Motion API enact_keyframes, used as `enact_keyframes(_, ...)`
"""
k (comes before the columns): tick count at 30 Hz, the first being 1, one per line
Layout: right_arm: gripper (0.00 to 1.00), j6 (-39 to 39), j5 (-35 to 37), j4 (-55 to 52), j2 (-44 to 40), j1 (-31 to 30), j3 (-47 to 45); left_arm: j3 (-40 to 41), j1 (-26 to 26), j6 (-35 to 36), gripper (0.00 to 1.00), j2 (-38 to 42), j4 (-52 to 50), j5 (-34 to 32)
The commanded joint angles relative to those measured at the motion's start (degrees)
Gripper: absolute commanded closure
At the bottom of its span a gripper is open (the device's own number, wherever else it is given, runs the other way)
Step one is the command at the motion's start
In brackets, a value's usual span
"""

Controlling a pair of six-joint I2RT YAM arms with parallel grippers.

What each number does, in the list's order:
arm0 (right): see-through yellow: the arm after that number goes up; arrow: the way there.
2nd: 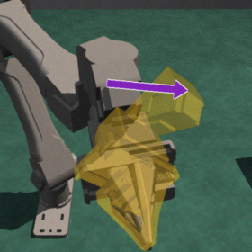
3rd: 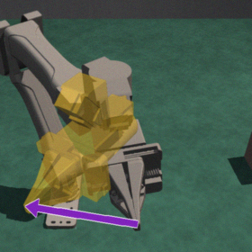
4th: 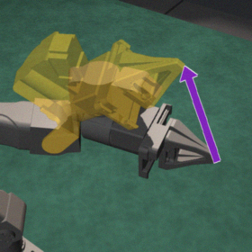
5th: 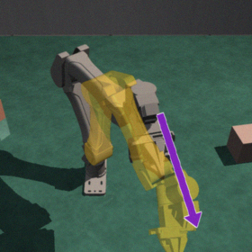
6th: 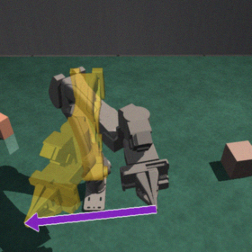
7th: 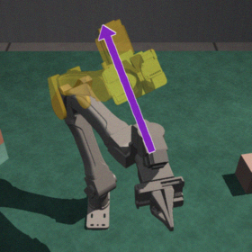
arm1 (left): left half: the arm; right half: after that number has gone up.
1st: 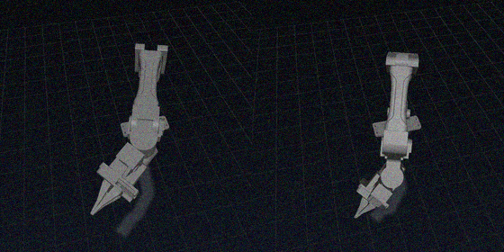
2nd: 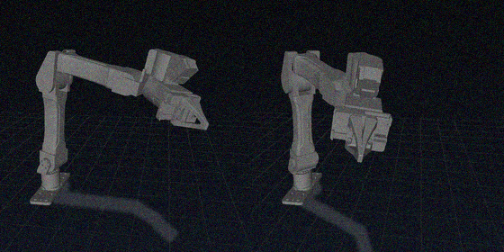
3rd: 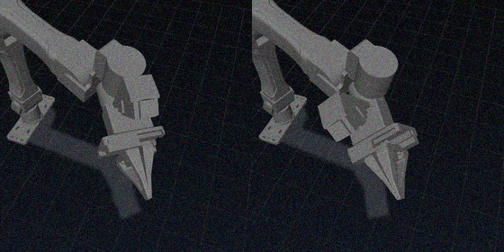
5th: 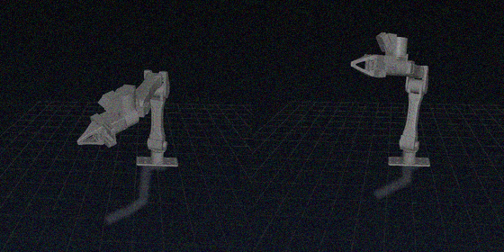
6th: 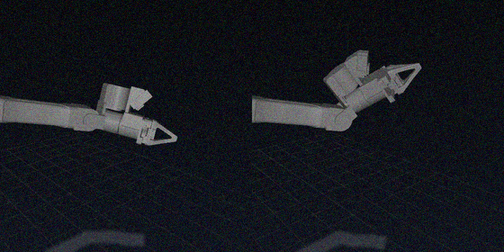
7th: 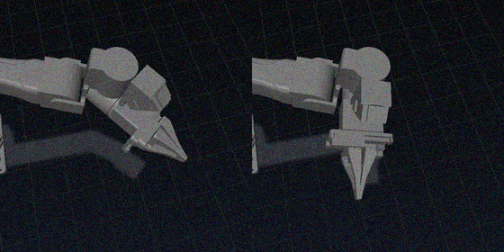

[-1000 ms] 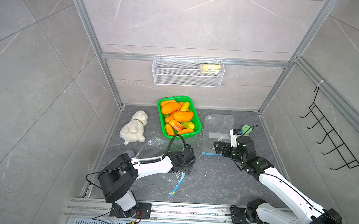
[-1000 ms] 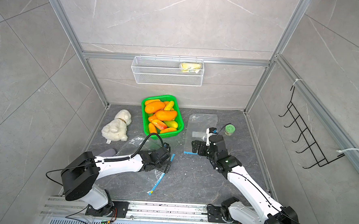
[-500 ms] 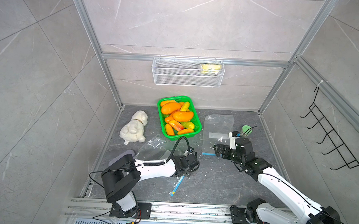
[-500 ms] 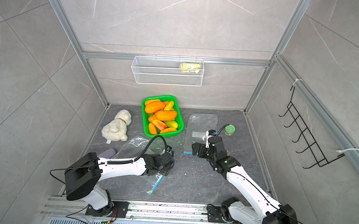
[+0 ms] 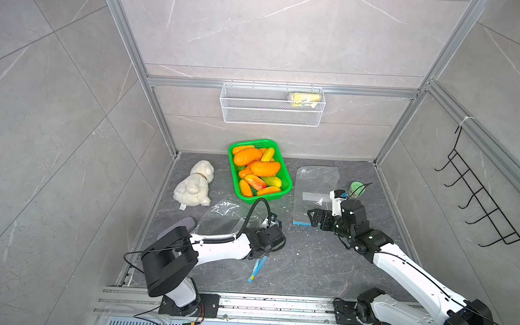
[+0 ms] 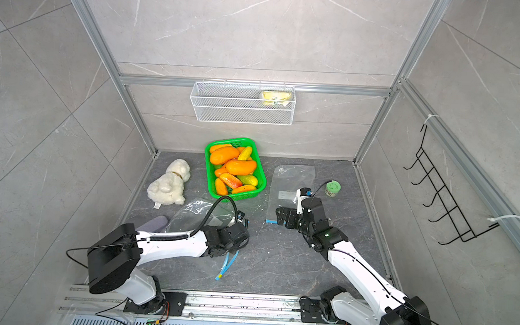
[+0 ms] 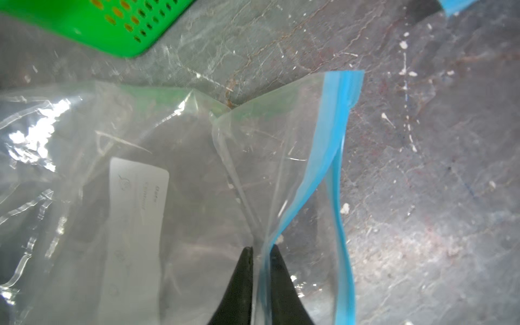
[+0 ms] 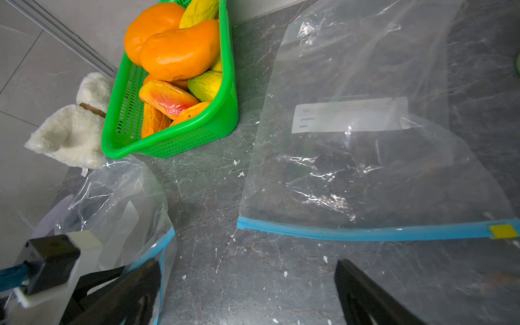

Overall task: Place the mango in a zip-top bag and seal the zipper
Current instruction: Pick up the zipper food storage bag at the center of the board.

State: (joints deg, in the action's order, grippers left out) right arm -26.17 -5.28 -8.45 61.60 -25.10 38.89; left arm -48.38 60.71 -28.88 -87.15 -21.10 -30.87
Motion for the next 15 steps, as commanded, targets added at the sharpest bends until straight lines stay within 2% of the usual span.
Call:
enact_keyframes(1, 0.03, -0.8, -4.4, 7.7, 3.3, -2.3, 0.0, 1.5, -1.0, -1.0, 1.00, 7.5, 0.7, -4.4)
enact_keyframes(4, 0.04, -1.2, -4.4, 10.6, 10.0, -6.6, 5.3, 4.5, -6.1, 0.0, 1.00, 14.4, 3.4, 0.2)
enact_keyframes(7, 0.04, 0.5, 0.0, 8.2, 19.1, -11.5, 15.2, 8.4, -13.1, 0.3, 1.00, 19.6, 8.7, 8.3)
enact_keyframes(10, 0.03, 1.0, 4.1, 4.1, 29.2, -13.7, 27.0, 10.7, -19.7, 0.0, 1.00, 21.7, 11.5, 15.3)
enact_keyframes(15, 0.00, -4.4, 10.8, 0.3, 44.2, -14.7, 45.4, 12.0, -25.9, -0.4, 1.00, 21.3, 15.1, 21.0)
